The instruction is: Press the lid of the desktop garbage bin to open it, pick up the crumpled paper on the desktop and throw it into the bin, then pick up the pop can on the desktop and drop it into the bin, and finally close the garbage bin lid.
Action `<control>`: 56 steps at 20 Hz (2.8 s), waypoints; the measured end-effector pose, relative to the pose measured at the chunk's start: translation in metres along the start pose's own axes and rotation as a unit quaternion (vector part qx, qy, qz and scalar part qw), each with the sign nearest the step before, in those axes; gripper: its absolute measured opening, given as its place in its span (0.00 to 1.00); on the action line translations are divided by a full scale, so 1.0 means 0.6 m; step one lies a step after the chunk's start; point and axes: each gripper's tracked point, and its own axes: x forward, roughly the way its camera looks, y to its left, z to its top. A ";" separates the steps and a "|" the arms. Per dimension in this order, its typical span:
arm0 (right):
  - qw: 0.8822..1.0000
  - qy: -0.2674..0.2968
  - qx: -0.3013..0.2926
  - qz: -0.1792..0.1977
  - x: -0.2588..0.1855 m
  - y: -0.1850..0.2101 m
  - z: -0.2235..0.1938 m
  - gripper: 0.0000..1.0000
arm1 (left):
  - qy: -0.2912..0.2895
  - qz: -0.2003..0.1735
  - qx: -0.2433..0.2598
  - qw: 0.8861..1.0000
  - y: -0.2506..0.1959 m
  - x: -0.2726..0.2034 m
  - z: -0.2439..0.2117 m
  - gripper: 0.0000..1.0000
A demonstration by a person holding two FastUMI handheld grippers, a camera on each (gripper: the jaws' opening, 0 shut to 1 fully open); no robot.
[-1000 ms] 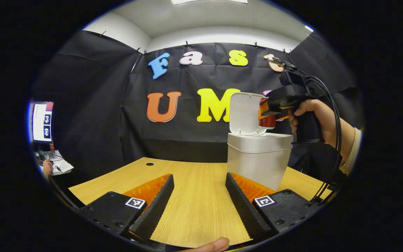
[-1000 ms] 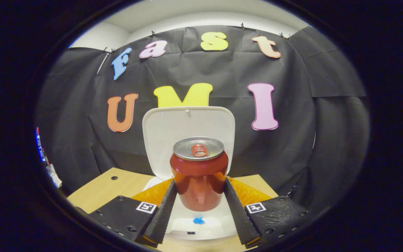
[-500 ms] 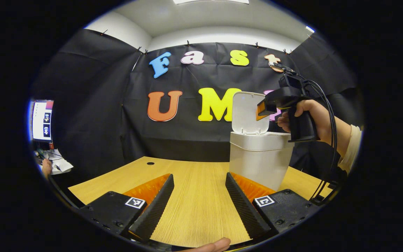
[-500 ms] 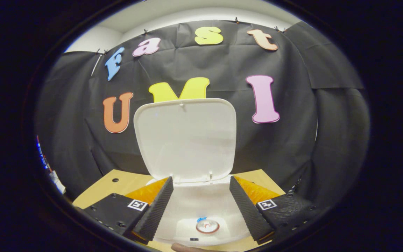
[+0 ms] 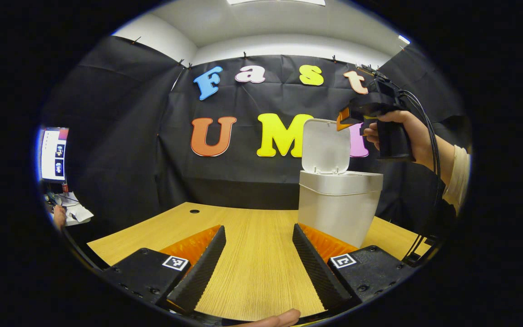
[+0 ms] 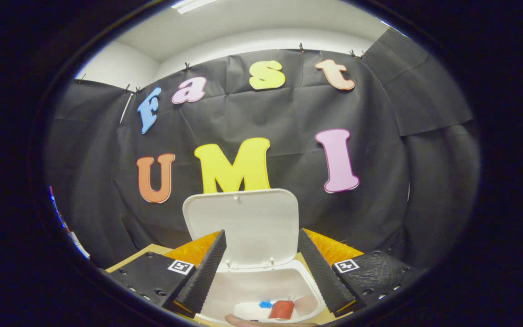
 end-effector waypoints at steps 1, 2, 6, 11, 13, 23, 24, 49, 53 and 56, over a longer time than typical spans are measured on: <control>0.999 -0.026 0.018 0.007 0.002 0.012 0.026 0.95 | 0.001 0.000 -0.001 1.000 0.002 0.000 -0.001 0.98; 0.998 -0.050 0.039 0.021 0.006 0.027 0.050 0.95 | 0.001 0.002 0.002 1.000 0.006 -0.001 0.000 0.97; 0.996 -0.050 0.061 0.039 0.047 0.048 0.063 0.95 | -0.006 -0.002 0.015 1.000 0.012 -0.005 0.011 0.98; 0.991 -0.100 -0.073 0.055 0.088 0.064 0.090 0.95 | 0.004 -0.006 0.016 1.000 0.024 -0.002 0.001 0.97; 0.988 -0.112 -0.086 0.061 0.103 0.068 0.094 0.92 | 0.011 -0.007 0.012 1.000 0.028 0.000 0.000 0.98; 0.996 -0.031 -0.079 0.040 0.133 0.062 0.060 0.98 | 0.003 0.015 0.022 1.000 0.074 -0.005 0.015 0.97; 0.997 -0.024 -0.064 0.039 0.131 0.061 0.059 0.96 | 0.005 0.018 0.018 1.000 0.077 -0.005 0.015 0.97; 0.971 0.168 -0.142 0.092 0.022 0.049 -0.100 0.93 | 0.009 0.059 0.034 0.998 0.101 -0.016 0.021 0.97; 0.963 0.209 -0.144 0.088 0.007 0.045 -0.147 0.94 | 0.014 0.067 0.045 0.997 0.097 -0.013 0.013 0.97; 0.957 0.229 -0.156 0.082 -0.005 0.029 -0.172 0.98 | 0.023 0.056 0.042 0.997 0.085 -0.009 0.001 0.97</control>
